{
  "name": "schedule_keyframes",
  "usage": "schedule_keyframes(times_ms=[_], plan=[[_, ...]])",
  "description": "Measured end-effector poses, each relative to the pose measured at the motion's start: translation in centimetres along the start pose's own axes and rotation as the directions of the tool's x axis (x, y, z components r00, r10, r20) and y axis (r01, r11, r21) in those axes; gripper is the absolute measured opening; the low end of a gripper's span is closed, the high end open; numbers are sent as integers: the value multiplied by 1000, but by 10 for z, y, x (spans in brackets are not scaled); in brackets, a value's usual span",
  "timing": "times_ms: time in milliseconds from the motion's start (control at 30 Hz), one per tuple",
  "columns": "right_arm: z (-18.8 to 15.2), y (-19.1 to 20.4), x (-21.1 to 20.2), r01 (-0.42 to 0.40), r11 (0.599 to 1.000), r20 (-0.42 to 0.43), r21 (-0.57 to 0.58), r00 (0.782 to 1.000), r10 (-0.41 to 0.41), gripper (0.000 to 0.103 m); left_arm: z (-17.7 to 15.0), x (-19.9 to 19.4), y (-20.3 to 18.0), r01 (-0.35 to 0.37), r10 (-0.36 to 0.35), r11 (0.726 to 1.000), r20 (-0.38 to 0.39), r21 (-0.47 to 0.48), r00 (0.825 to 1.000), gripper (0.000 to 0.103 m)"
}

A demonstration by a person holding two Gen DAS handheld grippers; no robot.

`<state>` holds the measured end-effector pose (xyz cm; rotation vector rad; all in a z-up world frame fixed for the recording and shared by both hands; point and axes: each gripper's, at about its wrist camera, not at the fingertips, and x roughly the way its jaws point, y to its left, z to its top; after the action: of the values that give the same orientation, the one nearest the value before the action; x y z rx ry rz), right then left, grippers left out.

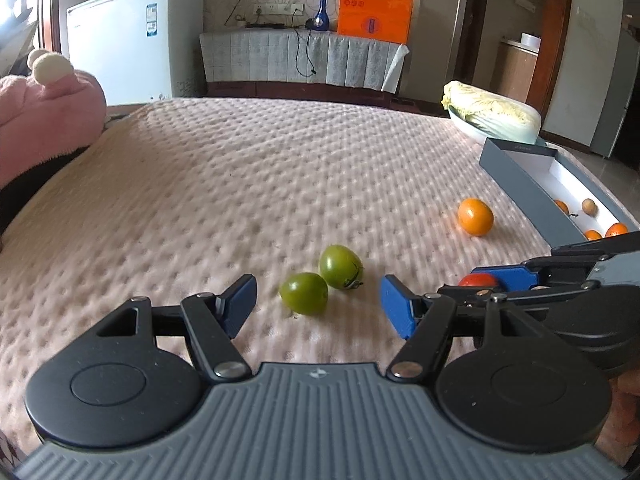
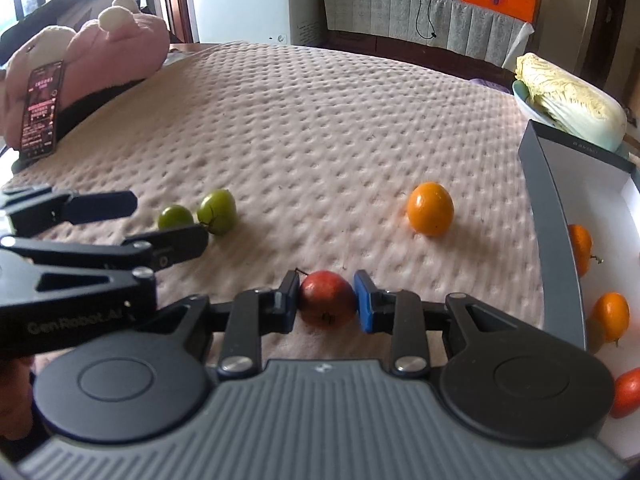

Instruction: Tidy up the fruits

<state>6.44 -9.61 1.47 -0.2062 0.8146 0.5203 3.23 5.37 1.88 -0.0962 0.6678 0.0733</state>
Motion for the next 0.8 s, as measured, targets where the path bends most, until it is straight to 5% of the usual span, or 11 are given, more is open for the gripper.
schedule_keyframes(times_ms=[800], plan=[[-1, 0, -1, 1, 1000, 1, -9, 1000, -1, 33, -5, 27, -2, -42, 44, 997, -26, 63, 999, 73]])
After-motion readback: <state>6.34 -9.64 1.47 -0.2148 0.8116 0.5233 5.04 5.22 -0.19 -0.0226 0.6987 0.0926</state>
